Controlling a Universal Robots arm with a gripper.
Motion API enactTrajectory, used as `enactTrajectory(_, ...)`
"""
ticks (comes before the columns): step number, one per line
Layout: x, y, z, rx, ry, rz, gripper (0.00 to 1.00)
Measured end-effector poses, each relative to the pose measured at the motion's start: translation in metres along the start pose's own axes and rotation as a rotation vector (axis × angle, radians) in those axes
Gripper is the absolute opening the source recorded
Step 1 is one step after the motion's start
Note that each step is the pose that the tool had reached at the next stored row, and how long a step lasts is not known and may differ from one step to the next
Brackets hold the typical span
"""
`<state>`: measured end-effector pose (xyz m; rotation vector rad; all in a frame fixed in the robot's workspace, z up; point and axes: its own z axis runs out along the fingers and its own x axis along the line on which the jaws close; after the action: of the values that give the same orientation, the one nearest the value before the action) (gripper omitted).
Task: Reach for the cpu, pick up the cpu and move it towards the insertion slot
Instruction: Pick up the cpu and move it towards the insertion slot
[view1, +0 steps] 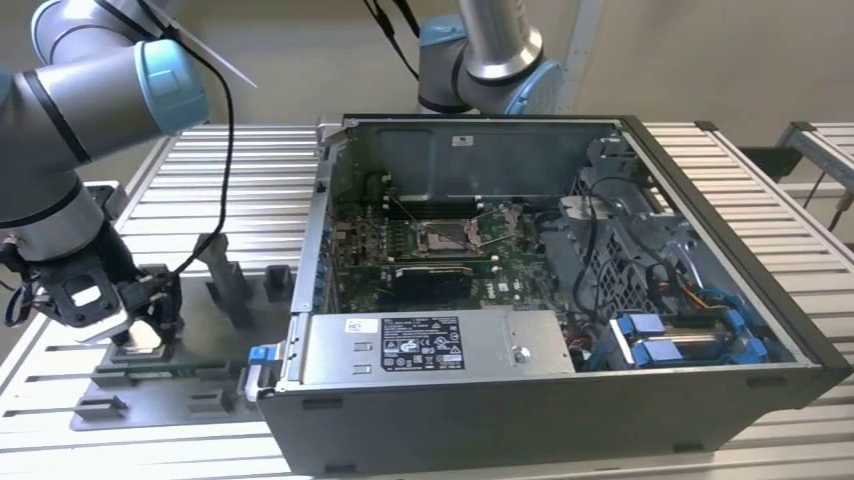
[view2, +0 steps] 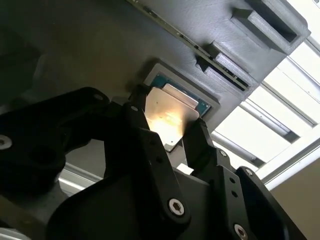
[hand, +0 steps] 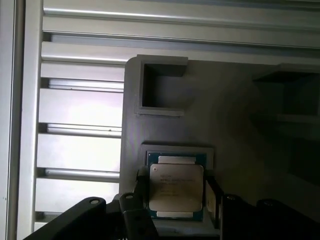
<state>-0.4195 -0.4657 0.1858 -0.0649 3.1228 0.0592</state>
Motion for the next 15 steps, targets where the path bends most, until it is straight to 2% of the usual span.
enactTrajectory(8,0.0,0.0001,-0.0028,0.0,0.0001,-0.001,0.0)
enactTrajectory(15,-0.0002,0.0004,-0.0112,0.0,0.0001,-0.001,0.0)
